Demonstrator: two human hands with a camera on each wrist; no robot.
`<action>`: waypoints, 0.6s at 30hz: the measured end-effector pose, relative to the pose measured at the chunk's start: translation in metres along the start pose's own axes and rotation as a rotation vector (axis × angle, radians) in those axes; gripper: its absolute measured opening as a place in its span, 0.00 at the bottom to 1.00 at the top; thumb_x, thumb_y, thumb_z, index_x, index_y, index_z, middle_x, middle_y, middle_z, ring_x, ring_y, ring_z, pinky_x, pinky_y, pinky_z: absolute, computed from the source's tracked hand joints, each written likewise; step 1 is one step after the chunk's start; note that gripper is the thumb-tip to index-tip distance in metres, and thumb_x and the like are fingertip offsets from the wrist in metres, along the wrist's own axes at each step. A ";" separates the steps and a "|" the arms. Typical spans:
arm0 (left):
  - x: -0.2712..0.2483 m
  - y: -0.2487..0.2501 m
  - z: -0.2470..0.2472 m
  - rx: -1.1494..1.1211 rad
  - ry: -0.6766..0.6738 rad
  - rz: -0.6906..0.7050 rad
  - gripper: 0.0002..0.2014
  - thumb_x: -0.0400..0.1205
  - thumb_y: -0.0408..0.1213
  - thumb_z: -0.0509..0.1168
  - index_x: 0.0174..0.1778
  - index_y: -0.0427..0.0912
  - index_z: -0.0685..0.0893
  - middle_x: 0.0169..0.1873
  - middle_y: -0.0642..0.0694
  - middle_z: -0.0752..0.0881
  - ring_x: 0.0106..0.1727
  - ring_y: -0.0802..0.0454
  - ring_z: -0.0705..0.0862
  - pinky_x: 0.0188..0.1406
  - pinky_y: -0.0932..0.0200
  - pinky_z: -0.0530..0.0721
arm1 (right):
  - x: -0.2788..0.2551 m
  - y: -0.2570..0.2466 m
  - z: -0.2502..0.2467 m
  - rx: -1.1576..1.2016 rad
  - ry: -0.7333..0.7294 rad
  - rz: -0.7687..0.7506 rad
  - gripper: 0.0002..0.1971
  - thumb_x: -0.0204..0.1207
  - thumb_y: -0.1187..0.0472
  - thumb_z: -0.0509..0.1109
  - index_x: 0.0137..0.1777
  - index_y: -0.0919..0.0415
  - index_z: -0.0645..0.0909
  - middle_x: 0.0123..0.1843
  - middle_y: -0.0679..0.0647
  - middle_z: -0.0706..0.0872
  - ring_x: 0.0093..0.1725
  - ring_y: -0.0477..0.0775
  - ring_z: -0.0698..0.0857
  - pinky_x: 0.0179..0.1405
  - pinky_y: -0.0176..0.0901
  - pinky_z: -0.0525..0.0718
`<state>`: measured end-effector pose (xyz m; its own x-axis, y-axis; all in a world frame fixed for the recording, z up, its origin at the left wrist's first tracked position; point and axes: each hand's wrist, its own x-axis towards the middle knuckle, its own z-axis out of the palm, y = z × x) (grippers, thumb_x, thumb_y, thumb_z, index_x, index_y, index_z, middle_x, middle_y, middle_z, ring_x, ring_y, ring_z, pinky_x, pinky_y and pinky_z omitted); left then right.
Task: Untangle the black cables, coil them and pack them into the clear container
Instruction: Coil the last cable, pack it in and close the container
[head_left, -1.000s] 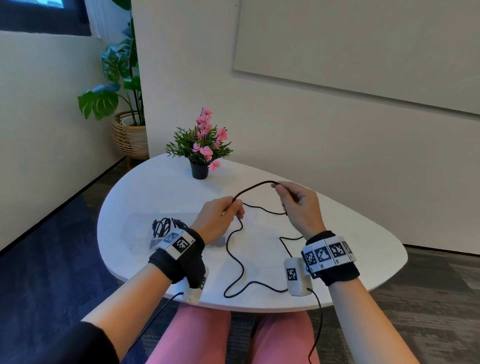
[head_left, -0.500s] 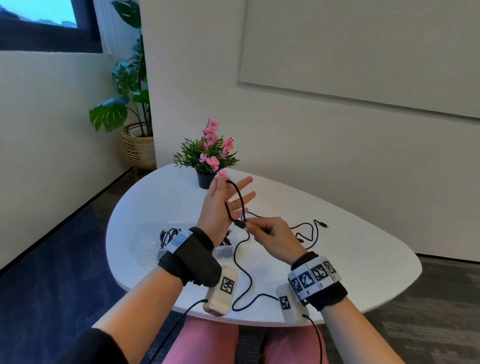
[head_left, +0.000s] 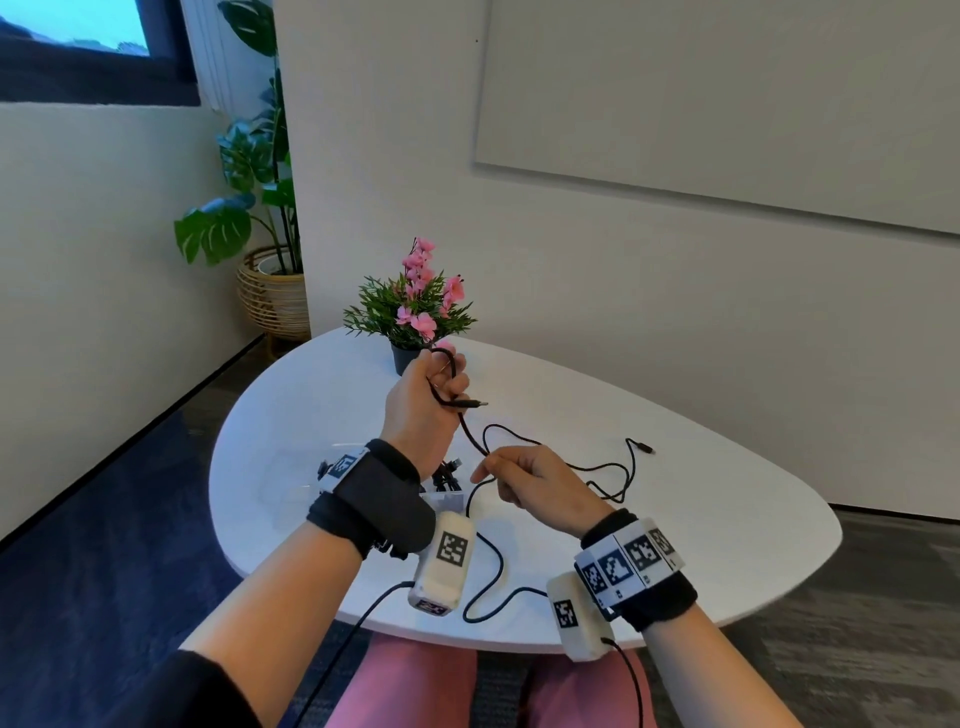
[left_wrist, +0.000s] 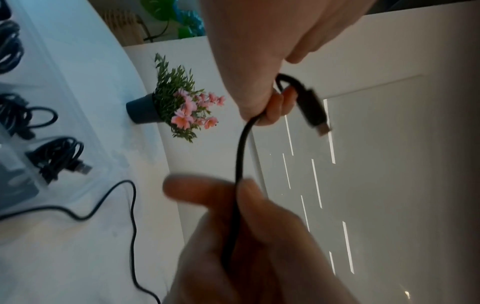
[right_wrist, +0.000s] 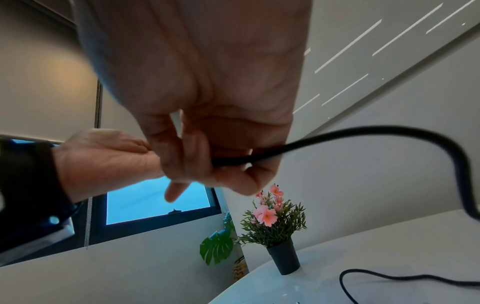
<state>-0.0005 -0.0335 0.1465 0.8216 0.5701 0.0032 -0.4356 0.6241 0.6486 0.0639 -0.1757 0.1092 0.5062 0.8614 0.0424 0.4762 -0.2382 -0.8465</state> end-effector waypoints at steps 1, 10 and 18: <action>0.001 0.003 0.000 -0.010 -0.001 0.003 0.14 0.87 0.37 0.49 0.41 0.43 0.77 0.39 0.47 0.78 0.24 0.59 0.69 0.33 0.64 0.66 | -0.001 -0.001 -0.001 0.008 -0.007 0.011 0.16 0.83 0.60 0.57 0.43 0.60 0.85 0.24 0.45 0.74 0.23 0.39 0.70 0.29 0.30 0.68; -0.002 0.003 -0.005 0.213 -0.036 0.143 0.20 0.88 0.43 0.51 0.73 0.39 0.74 0.46 0.47 0.81 0.33 0.60 0.74 0.32 0.68 0.75 | -0.007 -0.030 0.004 -0.036 0.234 -0.107 0.18 0.80 0.43 0.59 0.63 0.54 0.75 0.34 0.52 0.85 0.27 0.36 0.79 0.33 0.31 0.71; -0.011 -0.002 0.000 0.138 -0.129 0.090 0.29 0.80 0.51 0.58 0.74 0.36 0.71 0.46 0.45 0.85 0.42 0.56 0.84 0.46 0.64 0.84 | 0.014 -0.030 0.011 -0.112 0.398 -0.130 0.13 0.79 0.52 0.66 0.39 0.59 0.82 0.26 0.47 0.83 0.26 0.37 0.78 0.30 0.26 0.72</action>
<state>-0.0084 -0.0410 0.1449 0.8259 0.5415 0.1573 -0.4620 0.4898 0.7394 0.0486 -0.1510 0.1293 0.6640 0.6526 0.3651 0.6186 -0.2051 -0.7584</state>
